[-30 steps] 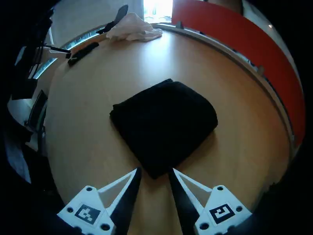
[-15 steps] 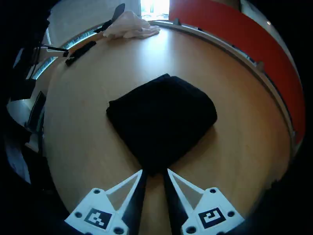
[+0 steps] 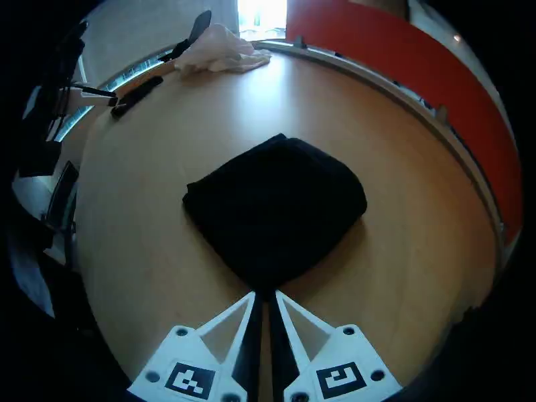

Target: Fold towel

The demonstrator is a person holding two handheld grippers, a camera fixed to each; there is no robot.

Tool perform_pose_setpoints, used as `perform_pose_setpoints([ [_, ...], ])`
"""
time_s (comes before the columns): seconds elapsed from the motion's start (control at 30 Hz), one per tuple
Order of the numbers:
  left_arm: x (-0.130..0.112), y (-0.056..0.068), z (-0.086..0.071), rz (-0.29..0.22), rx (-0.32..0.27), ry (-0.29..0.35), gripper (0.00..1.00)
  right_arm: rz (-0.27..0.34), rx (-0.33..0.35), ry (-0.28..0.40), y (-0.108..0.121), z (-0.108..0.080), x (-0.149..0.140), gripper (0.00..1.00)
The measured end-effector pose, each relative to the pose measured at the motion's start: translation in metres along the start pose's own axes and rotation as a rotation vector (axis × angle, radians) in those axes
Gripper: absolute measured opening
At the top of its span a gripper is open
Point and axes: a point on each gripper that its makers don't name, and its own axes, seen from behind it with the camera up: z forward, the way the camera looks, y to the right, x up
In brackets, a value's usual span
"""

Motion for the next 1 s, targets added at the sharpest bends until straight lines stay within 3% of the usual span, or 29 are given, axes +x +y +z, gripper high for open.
perform_pose_setpoints([
  [0.4,-0.001,0.003,0.005,0.001,-0.019,0.006,0.94,-0.05,-0.028,0.069,0.008,-0.021,0.041,0.06],
  [1.0,0.016,0.01,0.001,0.01,-0.052,0.048,0.94,-0.165,-0.102,0.262,0.027,-0.078,0.165,0.05],
])
